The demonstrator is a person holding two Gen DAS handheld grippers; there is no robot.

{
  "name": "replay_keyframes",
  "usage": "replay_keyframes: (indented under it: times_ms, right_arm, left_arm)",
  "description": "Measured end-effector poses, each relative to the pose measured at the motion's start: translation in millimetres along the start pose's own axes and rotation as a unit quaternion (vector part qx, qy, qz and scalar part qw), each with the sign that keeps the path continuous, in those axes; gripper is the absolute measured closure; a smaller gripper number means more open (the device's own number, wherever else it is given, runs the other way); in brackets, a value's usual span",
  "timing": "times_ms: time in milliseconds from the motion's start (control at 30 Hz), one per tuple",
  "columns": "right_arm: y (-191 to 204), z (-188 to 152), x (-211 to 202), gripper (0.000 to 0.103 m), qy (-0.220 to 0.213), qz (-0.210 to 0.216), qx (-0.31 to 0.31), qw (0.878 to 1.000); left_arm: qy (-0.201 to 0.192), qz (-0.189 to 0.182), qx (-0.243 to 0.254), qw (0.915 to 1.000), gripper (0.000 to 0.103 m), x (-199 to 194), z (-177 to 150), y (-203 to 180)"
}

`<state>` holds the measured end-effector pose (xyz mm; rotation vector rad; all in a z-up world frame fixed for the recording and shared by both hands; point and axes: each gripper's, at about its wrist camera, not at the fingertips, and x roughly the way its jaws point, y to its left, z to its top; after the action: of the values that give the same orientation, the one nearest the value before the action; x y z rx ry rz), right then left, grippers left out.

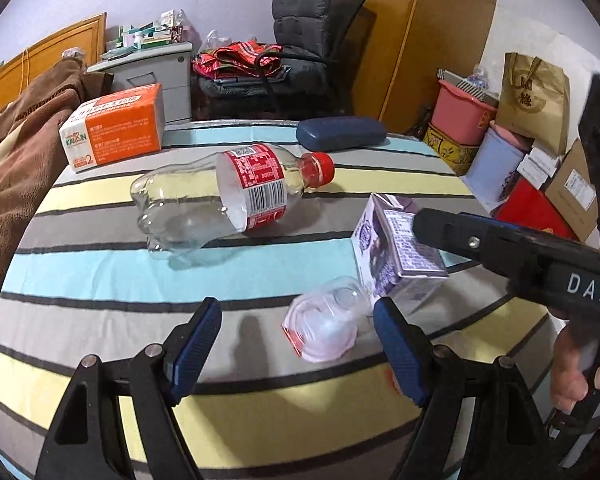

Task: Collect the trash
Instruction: 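Move both open tools back to the remaining cups and carton, then grasp the clear plastic cup with the left tool while the right tool grasps the purple juice carton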

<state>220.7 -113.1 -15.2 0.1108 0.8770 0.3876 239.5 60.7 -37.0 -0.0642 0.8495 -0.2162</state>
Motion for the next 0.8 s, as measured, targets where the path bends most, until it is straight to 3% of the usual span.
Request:
replay_keyframes:
  times_ms: [267, 500, 800]
  right_arm:
    - [4, 6, 16, 0.039, 0.029, 0.014, -0.007, 0.999]
    - [5, 9, 21, 0.053, 0.041, 0.007, -0.020, 0.999]
    - [1, 11, 18, 0.064, 0.033, -0.016, -0.034, 0.999]
  left_arm:
    - [0.014, -0.005, 0.000, 0.9999, 0.037, 14, 1, 2]
    - [0.019, -0.016, -0.006, 0.9997, 0.061, 21, 4, 5]
    - [0.017, -0.025, -0.015, 0.9994, 0.067, 24, 8, 5]
